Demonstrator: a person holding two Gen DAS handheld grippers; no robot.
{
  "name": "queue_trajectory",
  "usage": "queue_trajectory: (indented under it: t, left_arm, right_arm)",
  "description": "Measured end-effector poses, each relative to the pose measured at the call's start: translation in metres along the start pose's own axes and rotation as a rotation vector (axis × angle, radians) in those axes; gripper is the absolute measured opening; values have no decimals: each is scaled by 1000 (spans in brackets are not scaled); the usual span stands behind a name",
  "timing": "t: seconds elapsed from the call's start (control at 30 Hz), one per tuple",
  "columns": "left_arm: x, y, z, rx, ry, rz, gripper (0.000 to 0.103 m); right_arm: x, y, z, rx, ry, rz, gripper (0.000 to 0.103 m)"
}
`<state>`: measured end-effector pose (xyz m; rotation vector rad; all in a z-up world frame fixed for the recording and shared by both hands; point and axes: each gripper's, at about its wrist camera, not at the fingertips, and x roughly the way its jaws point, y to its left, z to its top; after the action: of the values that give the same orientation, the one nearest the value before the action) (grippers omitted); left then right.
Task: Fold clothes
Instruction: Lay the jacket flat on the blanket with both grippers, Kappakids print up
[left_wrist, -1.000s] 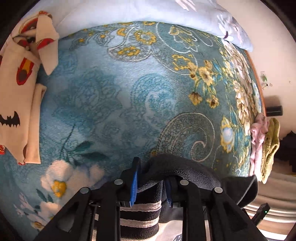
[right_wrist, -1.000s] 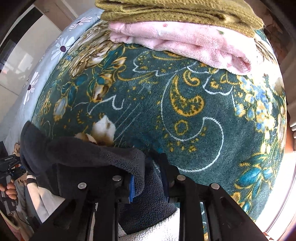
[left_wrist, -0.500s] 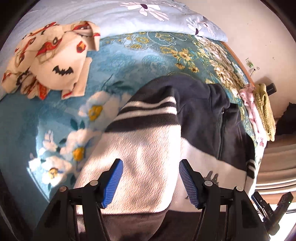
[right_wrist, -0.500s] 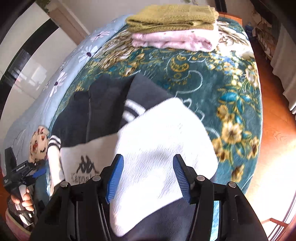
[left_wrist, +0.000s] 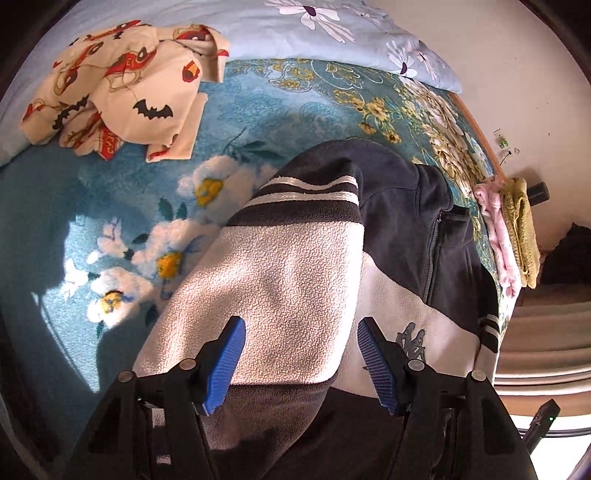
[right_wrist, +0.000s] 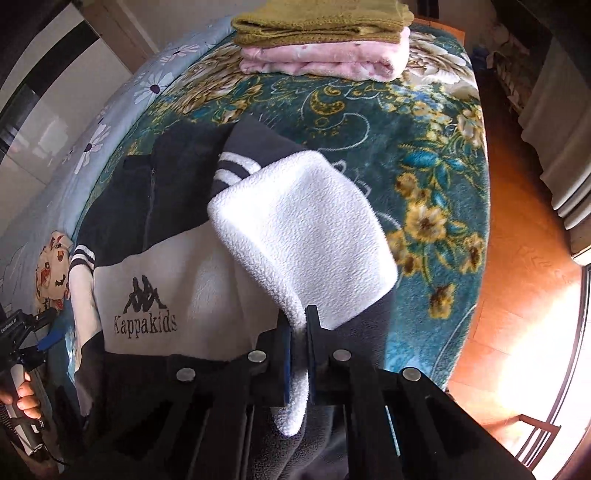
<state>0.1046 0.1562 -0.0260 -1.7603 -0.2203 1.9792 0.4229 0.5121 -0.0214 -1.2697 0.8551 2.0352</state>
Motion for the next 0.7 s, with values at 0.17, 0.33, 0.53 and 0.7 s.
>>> queue_trajectory:
  t: [0.17, 0.33, 0.53, 0.7]
  left_arm:
    - [-5, 2, 1, -7, -11, 7, 67]
    - [-9, 16, 3, -41, -24, 38, 67]
    - [-15, 32, 4, -44, -44, 123, 67]
    - [-1, 45, -2, -15, 11, 163, 67]
  right_arm:
    - [-31, -38, 53, 41, -123, -126, 6]
    - [-40, -57, 96, 89, -156, -153, 6]
    - [-21, -22, 90, -90, -142, -224, 39]
    - [-49, 5, 76, -138, -264, -261, 56]
